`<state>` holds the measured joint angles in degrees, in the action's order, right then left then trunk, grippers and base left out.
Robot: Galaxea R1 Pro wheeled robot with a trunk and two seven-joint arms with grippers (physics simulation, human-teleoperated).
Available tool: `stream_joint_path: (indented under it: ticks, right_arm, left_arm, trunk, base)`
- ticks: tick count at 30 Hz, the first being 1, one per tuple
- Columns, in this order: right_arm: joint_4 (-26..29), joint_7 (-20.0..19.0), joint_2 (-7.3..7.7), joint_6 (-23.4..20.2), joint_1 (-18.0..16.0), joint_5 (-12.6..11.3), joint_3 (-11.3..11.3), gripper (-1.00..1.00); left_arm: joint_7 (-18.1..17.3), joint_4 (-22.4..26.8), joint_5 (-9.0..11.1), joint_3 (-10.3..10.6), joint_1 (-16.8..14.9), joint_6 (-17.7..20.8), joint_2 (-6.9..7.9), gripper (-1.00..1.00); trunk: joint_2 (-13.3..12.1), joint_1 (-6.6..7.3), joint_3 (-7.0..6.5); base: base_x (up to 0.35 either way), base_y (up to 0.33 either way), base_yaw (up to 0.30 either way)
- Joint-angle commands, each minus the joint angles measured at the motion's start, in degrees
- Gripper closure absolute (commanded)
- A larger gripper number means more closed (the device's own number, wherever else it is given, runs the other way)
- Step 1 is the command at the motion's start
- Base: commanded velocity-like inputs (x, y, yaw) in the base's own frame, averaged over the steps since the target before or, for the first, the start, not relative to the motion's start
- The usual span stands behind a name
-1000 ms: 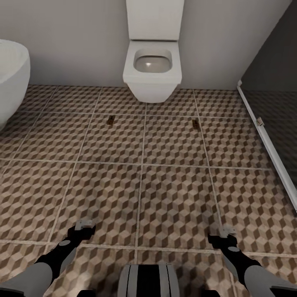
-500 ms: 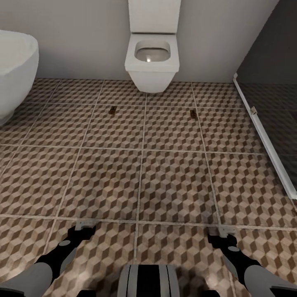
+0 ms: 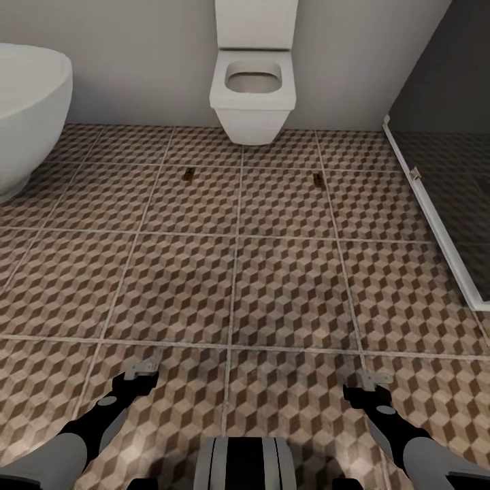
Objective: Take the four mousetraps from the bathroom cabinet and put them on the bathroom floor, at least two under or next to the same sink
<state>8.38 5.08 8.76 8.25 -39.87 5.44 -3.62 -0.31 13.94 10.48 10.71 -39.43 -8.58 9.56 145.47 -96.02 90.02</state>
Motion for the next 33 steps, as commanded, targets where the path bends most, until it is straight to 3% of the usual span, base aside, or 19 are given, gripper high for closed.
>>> stream_joint_path:
  ticks: [1, 19, 33]
  right_arm:
    - [-0.06, 0.09, -0.03, 0.17, -0.03, 0.54, -0.40, -1.00]
    - [0.04, 0.38, -0.35, -0.60, -0.03, 0.45, -0.31, -1.00]
    - [0.05, 0.21, -0.33, -0.73, -0.03, 0.41, -0.57, -1.00]
  left_arm:
    - [-0.02, -0.05, 0.62, 0.45, -0.03, -0.21, 0.02, -1.00]
    - [1.99, -0.51, 1.04, 0.34, -0.03, -0.12, -0.93, -1.00]
    - [2.39, -1.31, 0.95, 0.29, -0.03, -0.19, -1.28, -1.00]
  trunk:
    - [0.01, 0.01, 0.03]
    - [0.01, 0.01, 0.03]
    - [-0.18, 0.37, -3.07]
  base:
    - [-0.027, 0.005, 0.000]
    - [-0.007, 0.001, 0.000]
    - [0.000, 0.000, 0.000]
